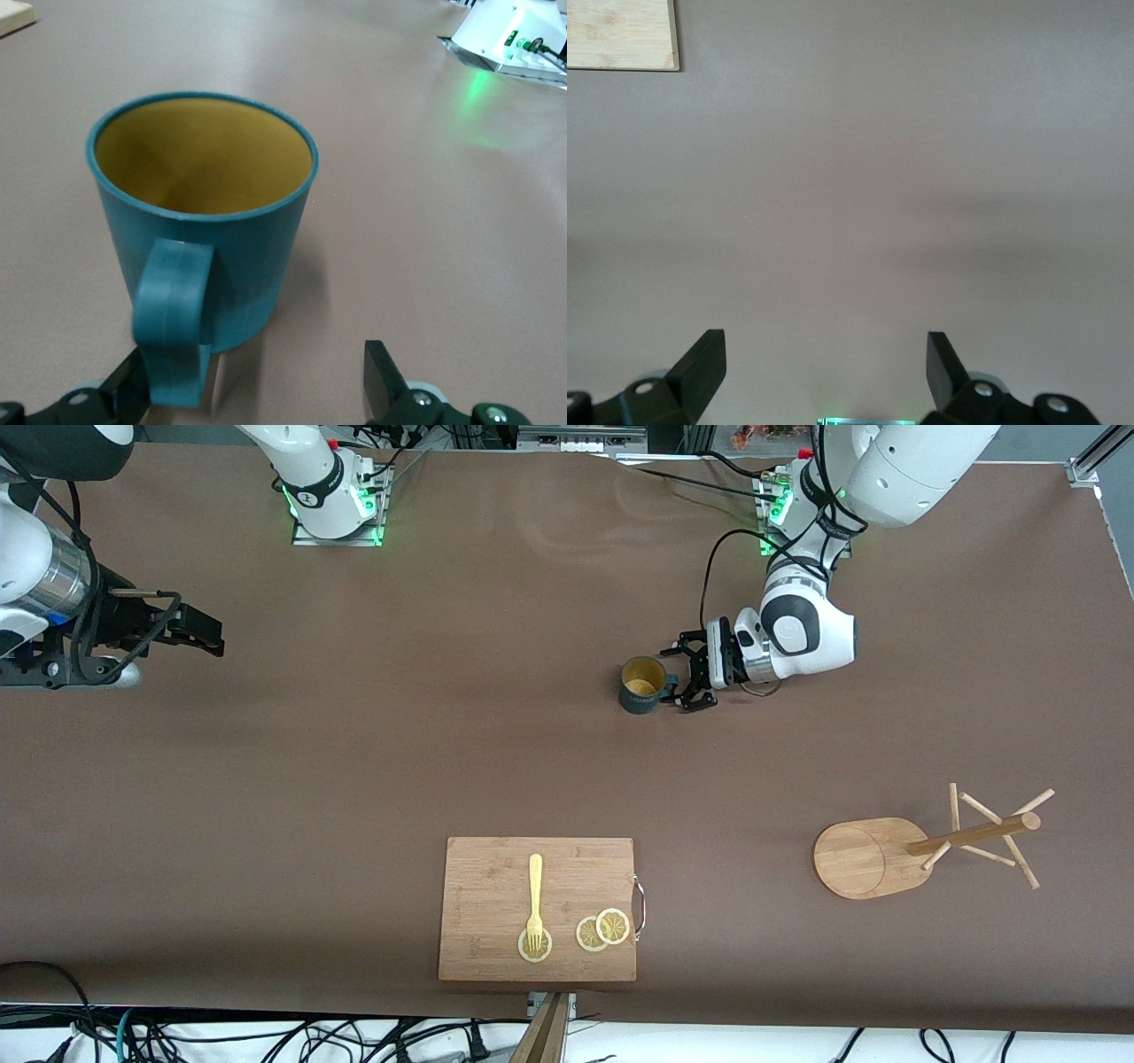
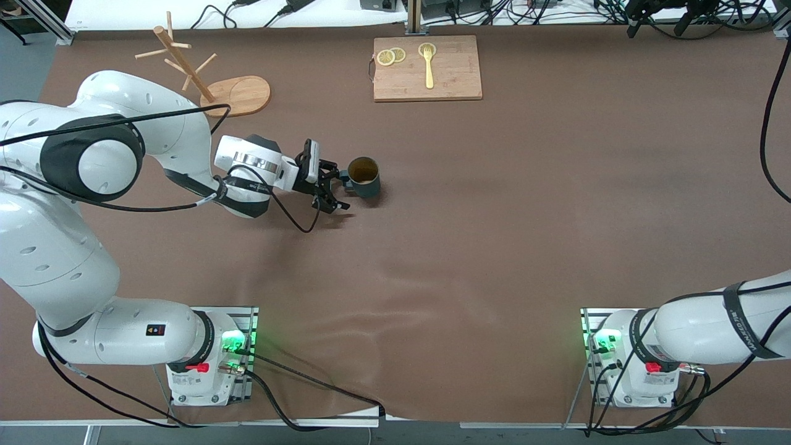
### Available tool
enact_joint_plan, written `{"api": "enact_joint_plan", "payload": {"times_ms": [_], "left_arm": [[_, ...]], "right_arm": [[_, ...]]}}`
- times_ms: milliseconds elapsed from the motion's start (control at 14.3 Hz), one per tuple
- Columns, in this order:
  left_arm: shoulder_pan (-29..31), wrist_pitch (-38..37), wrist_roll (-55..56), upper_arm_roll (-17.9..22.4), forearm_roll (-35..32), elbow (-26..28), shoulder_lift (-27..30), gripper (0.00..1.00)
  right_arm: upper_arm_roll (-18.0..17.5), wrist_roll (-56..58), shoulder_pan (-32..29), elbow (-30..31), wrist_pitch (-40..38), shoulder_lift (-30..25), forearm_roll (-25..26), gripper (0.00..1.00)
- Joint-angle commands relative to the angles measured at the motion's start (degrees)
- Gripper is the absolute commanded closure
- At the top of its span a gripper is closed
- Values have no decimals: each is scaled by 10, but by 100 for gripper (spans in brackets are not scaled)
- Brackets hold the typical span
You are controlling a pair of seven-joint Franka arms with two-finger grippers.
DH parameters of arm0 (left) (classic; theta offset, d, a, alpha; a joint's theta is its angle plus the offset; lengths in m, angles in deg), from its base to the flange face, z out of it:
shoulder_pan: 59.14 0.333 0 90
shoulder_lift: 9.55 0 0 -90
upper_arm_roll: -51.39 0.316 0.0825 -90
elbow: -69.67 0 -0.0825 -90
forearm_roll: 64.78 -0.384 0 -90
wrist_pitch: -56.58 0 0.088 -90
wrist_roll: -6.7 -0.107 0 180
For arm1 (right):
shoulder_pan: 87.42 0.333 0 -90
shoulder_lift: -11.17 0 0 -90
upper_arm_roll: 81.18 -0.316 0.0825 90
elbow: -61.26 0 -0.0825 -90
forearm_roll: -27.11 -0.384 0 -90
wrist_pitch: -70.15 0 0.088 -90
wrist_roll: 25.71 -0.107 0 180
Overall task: Pass cup and hang on rack
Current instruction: 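Grasp the teal mug handle with the left gripper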
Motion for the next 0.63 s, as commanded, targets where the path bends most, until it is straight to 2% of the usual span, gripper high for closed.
{"api": "enact_joint_plan", "payload": {"times_ms": [0, 140, 210, 351, 491, 561], "left_arm": [[-4, 17, -15, -7, 33, 10, 10, 0], [-4, 18, -15, -11, 35, 10, 9, 2], [-4, 18, -15, -12, 35, 9, 9, 6], [-4, 18, -16, -12, 39, 7, 8, 19], [-4, 19, -16, -12, 39, 7, 8, 28], [-4, 19, -17, -11, 38, 7, 8, 37]], "right_arm": [[-6, 9, -4, -10, -8, 4, 2, 0], [-6, 8, -4, -10, -8, 4, 2, 0], [-6, 9, -4, -10, -8, 4, 2, 0], [-6, 8, -4, -10, -8, 4, 2, 0], [-5, 9, -4, -10, -8, 3, 2, 0], [-6, 9, -5, -10, -8, 3, 2, 0]]}}
